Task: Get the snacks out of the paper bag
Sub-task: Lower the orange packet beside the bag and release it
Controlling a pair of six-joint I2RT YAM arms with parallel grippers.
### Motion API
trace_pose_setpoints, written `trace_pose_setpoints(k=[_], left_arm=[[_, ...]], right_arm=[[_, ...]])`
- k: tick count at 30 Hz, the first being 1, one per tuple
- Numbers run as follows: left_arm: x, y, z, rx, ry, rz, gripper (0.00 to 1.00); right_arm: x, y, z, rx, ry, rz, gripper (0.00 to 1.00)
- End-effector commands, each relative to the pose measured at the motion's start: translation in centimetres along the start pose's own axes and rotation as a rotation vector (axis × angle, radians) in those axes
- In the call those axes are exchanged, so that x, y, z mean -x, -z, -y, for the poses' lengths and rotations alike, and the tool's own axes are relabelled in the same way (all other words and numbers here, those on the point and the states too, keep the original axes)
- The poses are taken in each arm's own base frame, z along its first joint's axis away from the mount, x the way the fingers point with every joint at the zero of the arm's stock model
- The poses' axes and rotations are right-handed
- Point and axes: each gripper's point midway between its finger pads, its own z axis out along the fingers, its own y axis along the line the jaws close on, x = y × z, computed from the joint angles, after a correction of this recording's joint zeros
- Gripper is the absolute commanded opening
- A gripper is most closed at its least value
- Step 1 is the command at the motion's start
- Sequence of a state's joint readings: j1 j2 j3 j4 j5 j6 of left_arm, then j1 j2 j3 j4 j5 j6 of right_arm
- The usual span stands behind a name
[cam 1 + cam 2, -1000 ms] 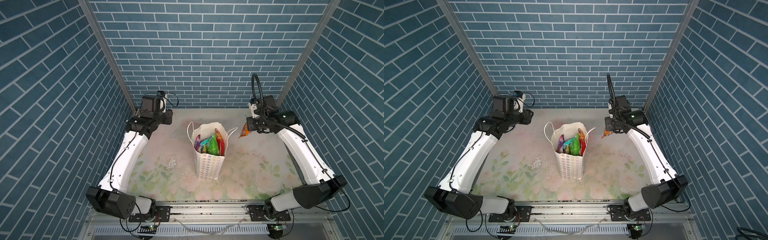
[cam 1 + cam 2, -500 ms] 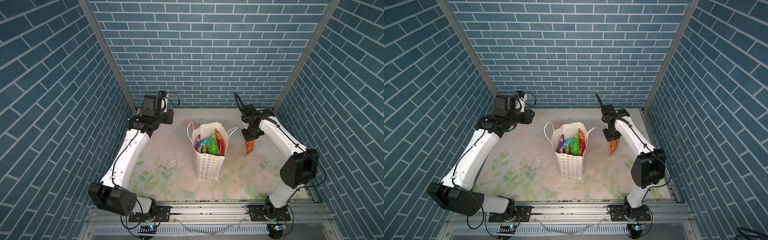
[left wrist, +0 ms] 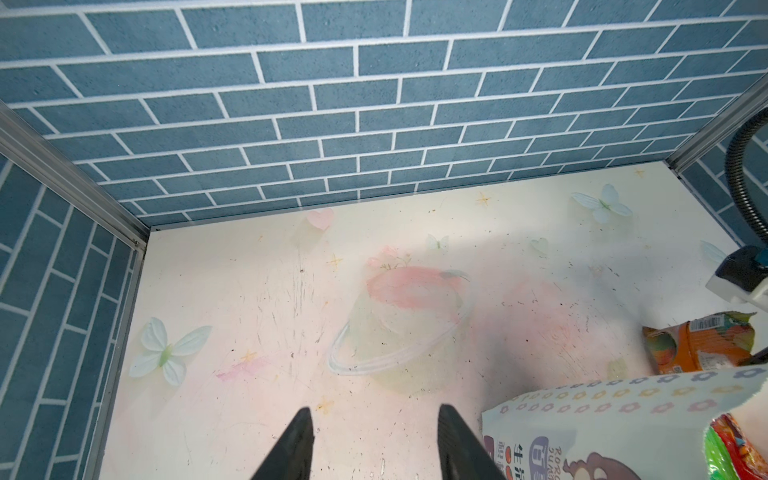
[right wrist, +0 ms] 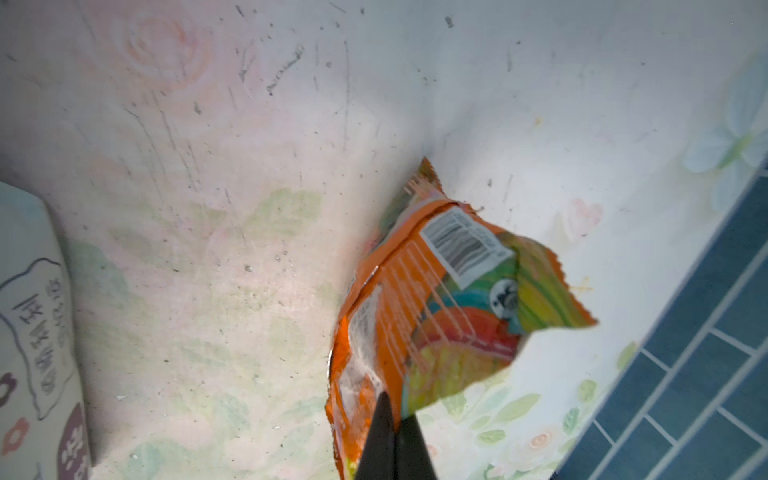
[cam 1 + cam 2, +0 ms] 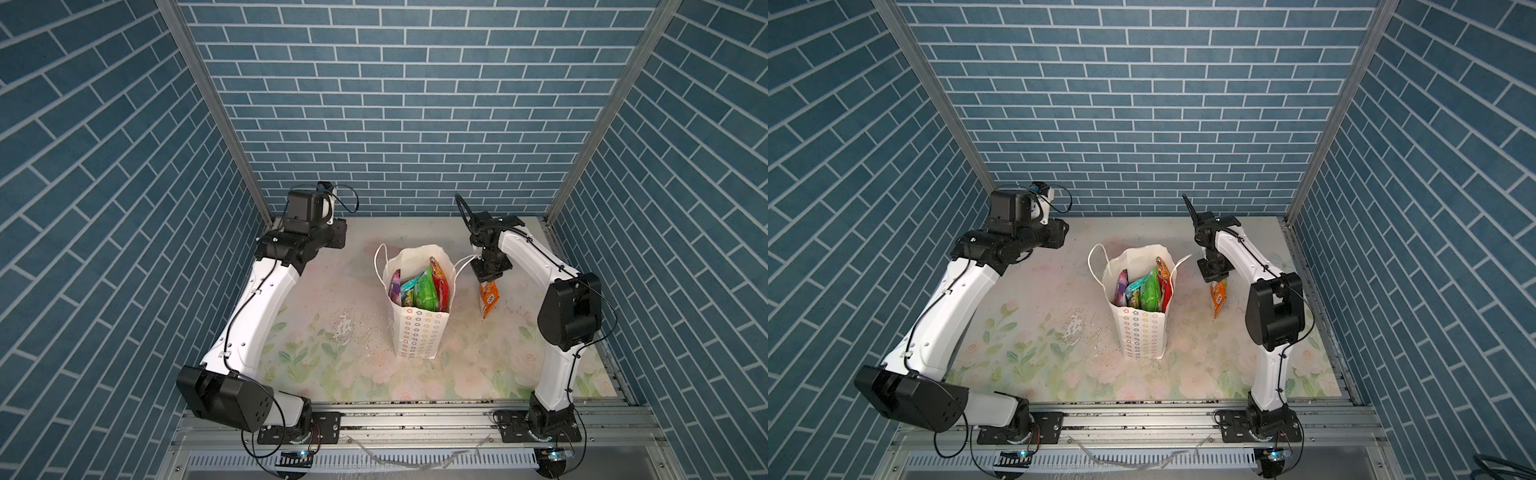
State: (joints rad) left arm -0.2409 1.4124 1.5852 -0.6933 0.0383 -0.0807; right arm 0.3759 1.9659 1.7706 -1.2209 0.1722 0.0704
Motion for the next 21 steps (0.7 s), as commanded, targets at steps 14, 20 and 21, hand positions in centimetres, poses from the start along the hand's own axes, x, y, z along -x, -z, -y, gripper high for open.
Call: trace_pose_setpoints(k=[14, 20, 21], left_arm=[[-0.5, 0.5, 0.1, 0.002, -0.008, -0.022, 0.48], [-0.7, 0.6, 0.1, -0.002, 0.0, -0.033, 0.48], [-0.7, 0.6, 0.1, -0.002, 0.0, -0.032, 0.49]], right_arm=[[2.3, 0.7, -6.8, 0.386, -0.047, 0.059, 0.11], [2.3, 0.6, -7.9, 0.452, -0.055, 0.053, 0.16], [2.3, 0.7, -8.0, 0.461, -0.058, 0.055, 0.16]])
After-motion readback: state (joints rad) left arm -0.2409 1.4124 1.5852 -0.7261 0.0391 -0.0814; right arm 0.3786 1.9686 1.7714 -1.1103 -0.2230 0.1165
